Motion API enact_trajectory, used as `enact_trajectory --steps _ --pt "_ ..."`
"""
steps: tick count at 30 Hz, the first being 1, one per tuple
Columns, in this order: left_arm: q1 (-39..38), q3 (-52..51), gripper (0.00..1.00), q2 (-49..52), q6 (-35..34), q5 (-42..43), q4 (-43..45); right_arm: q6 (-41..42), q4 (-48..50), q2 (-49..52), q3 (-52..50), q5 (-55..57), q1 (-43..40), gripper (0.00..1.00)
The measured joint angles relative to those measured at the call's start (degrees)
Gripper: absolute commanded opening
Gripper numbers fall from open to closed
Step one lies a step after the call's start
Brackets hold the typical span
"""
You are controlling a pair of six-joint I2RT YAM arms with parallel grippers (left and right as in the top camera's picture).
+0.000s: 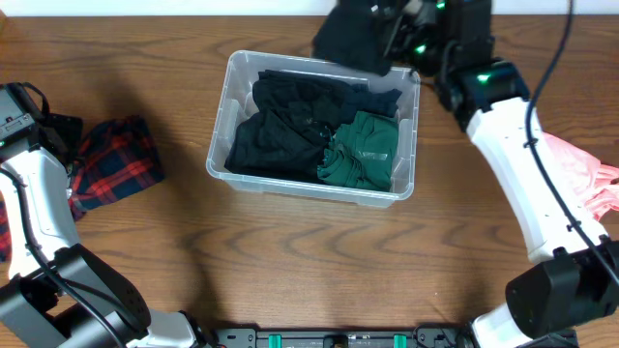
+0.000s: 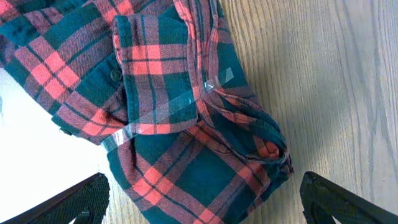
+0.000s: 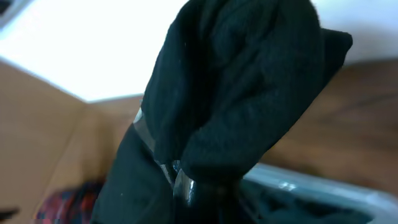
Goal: Pack container
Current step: 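Carry the black cloth with the right gripper into the container's right side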
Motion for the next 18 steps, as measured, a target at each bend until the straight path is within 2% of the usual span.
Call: enact_trajectory --steps 6,18 --pt "0.0 0.0 0.98 0.0 0.0 0.0 0.0 -1.7 -3.8 0.0 0.0 -0.8 3.0 0.01" --pt "0.0 0.0 0.98 0.0 0.0 0.0 0.0 -6.0 -9.0 2.5 -2.7 1.2 3.2 0.01"
